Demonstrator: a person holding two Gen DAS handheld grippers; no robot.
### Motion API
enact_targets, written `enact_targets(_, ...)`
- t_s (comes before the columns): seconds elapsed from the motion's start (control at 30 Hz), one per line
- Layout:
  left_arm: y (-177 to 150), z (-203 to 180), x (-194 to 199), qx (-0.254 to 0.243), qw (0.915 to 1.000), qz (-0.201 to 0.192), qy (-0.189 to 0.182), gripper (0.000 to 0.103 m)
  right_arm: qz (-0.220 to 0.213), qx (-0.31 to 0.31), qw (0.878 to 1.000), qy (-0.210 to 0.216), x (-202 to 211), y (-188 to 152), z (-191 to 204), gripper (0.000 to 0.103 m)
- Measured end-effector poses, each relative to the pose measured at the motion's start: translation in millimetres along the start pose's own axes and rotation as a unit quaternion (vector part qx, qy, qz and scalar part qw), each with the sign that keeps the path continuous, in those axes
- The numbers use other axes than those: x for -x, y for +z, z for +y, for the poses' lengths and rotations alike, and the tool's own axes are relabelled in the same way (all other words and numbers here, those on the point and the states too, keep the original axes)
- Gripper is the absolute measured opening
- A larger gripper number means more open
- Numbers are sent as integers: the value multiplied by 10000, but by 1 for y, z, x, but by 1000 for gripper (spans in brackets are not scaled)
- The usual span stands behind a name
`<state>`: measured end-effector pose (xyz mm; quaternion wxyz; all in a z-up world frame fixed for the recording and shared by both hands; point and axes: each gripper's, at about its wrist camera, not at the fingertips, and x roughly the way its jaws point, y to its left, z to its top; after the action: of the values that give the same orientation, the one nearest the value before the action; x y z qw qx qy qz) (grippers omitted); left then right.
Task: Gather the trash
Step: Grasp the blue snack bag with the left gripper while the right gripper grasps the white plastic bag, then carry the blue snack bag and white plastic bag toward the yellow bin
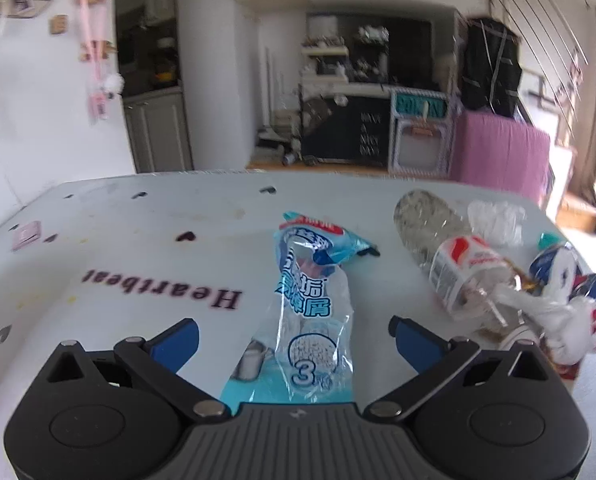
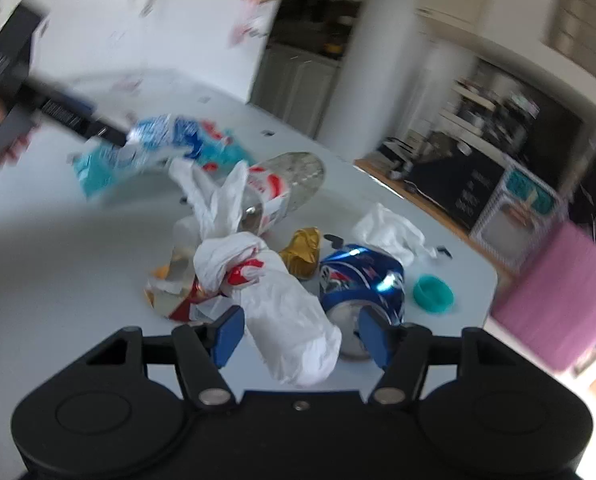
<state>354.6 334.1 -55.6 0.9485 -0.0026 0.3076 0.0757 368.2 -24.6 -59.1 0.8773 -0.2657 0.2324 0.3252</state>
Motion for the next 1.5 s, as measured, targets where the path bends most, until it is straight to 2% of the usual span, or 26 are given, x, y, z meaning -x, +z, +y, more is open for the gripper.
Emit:
enact_targets(0.13, 4, -1, -22, -109, 9997, 197, -120, 102, 247, 552, 9982, 52, -17, 5, 8, 64)
enact_targets(0.17, 4, -2, -26, -157, 9996, 235, -98, 99, 305, 631, 9975, 62, -20, 5, 10, 62)
enact_targets(0.2, 4, -3, -30, -227, 9993, 286, -45, 97, 351, 679, 9971, 66, -22, 5, 12, 57)
enact_targets(0.23, 3, -4, -33, -273, 9991, 332, -4, 90, 363, 687, 9970, 66, -22, 5, 13, 54)
enact_targets(0.3, 0, -2, -40, -282, 9985, 468, 40, 72, 372, 606, 9974, 93, -20, 4, 14, 39)
enact_targets(0.33, -1, 0, -41, -241, 9983, 525, 45, 57, 390, 536, 9978, 75, -19, 5, 14, 38)
enact_targets(0.4, -5, 1, -37, -179, 9987, 462, 73, 51, 371, 363, 9986, 76, -14, 5, 12, 35)
enact_targets(0.47, -9, 0, -28, -167, 9990, 406, 43, 38, 331, 89, 9994, 110, -6, 5, 10, 34)
enact_targets(0.57, -16, -7, -11, -165, 9992, 367, -14, 27, 261, -382, 9989, 72, 11, 5, 7, 33)
enact_targets(0.77, -41, -25, 31, -184, 9985, 431, -286, 18, 313, -1697, 9846, 280, 54, -4, 7, 33)
enact_targets(0.93, -60, -38, 68, -150, 9976, 404, -542, 15, 455, -2307, 9708, 463, 81, -22, 20, 33)
enact_targets(1.03, -71, -49, 86, -280, 9962, 470, -677, 19, 658, -2487, 9651, 496, 89, -34, 31, 32)
enact_targets(1.07, -74, -51, 92, -280, 9957, 495, -733, 31, 731, -2602, 9612, 547, 92, -39, 34, 32)
enact_targets(1.17, -84, -59, 101, -418, 9952, 524, -708, 50, 931, -2971, 9472, 763, 99, -52, 42, 32)
enact_targets(1.2, -87, -61, 100, -476, 9956, 531, -614, 55, 974, -3017, 9451, 792, 101, -55, 45, 33)
enact_targets(1.23, -89, -62, 99, -479, 9959, 541, -539, 64, 1011, -3002, 9453, 777, 102, -57, 49, 33)
enact_targets(1.27, -90, -62, 96, -445, 9962, 563, -496, 67, 1048, -2936, 9474, 719, 102, -59, 53, 33)
enact_targets(1.43, -95, -53, 79, -62, 9939, 875, -669, 65, 1163, -2816, 9505, 610, 93, -65, 59, 38)
enact_targets(1.5, -96, -52, 77, 68, 9927, 952, -737, 56, 1174, -2813, 9504, 614, 90, -65, 59, 41)
